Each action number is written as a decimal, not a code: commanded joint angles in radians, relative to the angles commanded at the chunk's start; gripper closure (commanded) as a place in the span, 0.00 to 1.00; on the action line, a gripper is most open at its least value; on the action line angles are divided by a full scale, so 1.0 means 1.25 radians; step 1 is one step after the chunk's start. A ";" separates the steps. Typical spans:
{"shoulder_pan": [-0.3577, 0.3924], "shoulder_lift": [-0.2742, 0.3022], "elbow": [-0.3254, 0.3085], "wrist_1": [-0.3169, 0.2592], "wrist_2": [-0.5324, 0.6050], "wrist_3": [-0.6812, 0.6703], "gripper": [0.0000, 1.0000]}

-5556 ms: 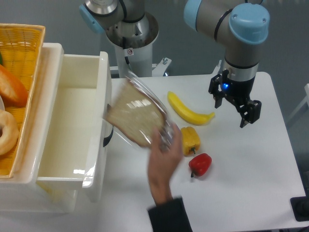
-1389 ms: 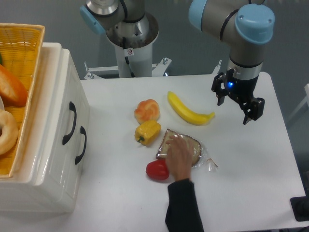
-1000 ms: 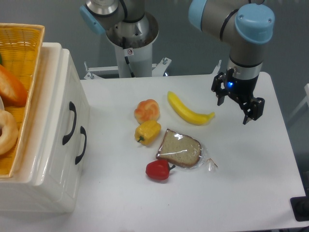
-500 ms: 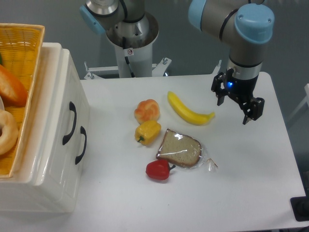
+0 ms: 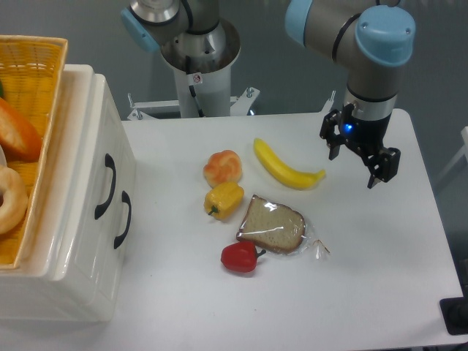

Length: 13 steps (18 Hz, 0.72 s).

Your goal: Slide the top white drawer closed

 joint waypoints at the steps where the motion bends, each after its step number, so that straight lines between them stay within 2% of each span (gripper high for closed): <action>1: 0.000 0.000 -0.001 0.000 0.000 0.001 0.00; 13: -0.002 0.000 -0.001 0.000 0.000 0.000 0.00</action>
